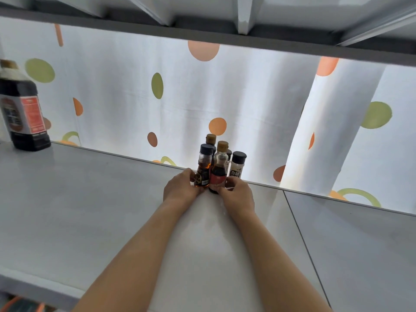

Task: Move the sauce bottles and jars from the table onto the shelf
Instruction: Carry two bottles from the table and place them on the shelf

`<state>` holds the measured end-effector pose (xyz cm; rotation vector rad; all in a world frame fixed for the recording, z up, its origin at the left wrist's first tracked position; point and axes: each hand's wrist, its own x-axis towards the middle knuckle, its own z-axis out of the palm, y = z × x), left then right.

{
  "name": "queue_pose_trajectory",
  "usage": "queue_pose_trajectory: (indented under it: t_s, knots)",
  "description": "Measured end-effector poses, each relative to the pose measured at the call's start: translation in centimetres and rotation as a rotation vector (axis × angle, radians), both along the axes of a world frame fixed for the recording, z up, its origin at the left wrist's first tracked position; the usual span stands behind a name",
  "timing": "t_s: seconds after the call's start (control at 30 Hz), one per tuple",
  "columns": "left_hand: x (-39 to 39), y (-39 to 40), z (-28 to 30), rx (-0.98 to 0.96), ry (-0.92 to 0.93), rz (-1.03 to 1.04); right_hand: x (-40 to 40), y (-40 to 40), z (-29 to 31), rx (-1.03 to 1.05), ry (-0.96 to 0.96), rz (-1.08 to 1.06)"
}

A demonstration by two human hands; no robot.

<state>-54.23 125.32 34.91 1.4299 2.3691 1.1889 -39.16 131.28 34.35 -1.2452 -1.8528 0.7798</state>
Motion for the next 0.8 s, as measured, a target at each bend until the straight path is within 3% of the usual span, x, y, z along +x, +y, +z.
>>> queue_pose_trajectory:
  t_s: [0.43,0.67,0.8]
  knots:
    - [0.0,0.0,0.1,-0.008,0.023,-0.002,-0.1,0.2,0.1,-0.022,0.017,-0.096]
    - [-0.1,0.2,-0.4,-0.017,0.025,0.036,-0.1,-0.3,0.2,0.002,-0.071,-0.095]
    - [-0.1,0.1,-0.5,0.012,-0.009,0.047,-0.1,-1.5,0.8,0.065,-0.213,-0.089]
